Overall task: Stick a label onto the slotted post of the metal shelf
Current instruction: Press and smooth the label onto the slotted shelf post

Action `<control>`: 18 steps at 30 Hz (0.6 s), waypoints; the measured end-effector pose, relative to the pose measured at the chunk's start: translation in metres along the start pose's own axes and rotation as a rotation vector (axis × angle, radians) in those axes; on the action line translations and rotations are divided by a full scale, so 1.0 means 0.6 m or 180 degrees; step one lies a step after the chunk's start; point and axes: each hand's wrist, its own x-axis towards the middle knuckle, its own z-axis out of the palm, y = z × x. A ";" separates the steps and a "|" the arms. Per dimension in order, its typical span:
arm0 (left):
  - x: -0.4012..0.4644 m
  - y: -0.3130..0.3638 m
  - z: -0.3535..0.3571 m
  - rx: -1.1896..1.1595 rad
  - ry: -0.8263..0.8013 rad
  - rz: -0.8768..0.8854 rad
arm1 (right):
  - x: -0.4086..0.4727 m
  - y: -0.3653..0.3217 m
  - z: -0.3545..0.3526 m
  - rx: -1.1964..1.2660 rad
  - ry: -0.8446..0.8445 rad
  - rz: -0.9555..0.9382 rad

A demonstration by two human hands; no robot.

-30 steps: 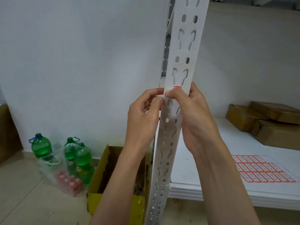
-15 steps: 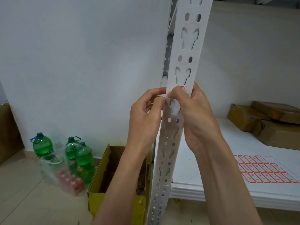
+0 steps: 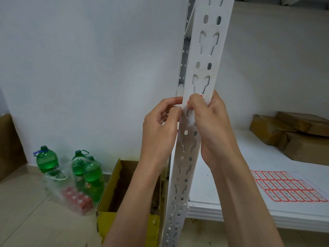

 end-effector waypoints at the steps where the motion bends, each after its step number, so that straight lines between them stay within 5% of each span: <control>1: 0.000 0.000 0.000 0.0002 -0.0010 0.0004 | 0.000 0.002 0.000 -0.0045 0.0018 -0.0023; 18: -0.001 0.000 0.002 0.0036 0.0009 0.0011 | 0.003 0.007 -0.003 -0.0092 -0.0017 -0.0069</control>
